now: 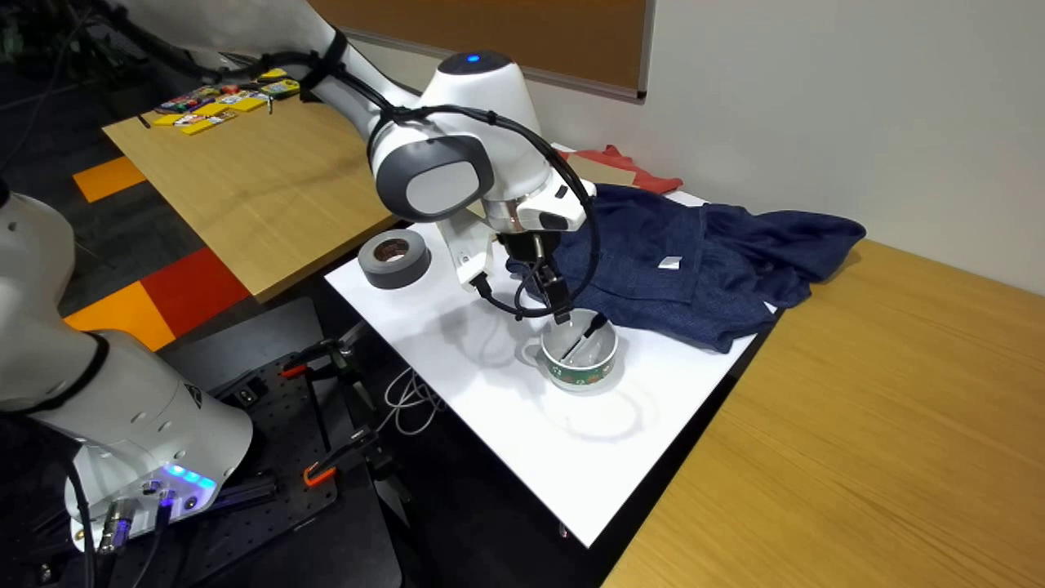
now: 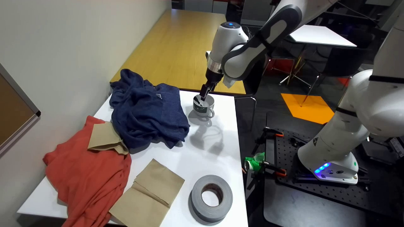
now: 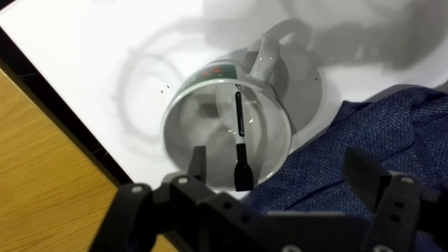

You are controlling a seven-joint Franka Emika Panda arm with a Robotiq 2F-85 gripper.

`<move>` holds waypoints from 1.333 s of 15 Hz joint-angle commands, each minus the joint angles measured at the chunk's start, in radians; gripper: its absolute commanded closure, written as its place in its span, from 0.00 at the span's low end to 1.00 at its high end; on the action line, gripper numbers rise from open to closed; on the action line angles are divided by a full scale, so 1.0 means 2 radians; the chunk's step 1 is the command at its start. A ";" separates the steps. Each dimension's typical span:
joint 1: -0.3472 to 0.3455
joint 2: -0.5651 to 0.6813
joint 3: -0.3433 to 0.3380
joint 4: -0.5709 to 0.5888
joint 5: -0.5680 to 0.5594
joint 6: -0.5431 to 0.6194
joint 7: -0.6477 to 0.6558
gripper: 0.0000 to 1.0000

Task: Take the marker out of the mug and put it on the table

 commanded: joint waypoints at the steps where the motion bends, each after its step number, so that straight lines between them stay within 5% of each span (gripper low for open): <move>1: -0.010 0.030 -0.002 0.030 0.008 0.002 -0.013 0.00; 2: -0.012 0.035 -0.002 0.034 0.008 0.001 -0.013 0.05; 3: -0.015 0.039 -0.001 0.038 0.010 0.000 -0.016 0.27; 10: -0.024 0.061 0.000 0.051 0.012 -0.001 -0.017 0.54; 15: -0.026 0.081 0.001 0.061 0.013 0.000 -0.015 0.48; 20: -0.029 0.104 0.006 0.075 0.019 0.003 -0.016 0.53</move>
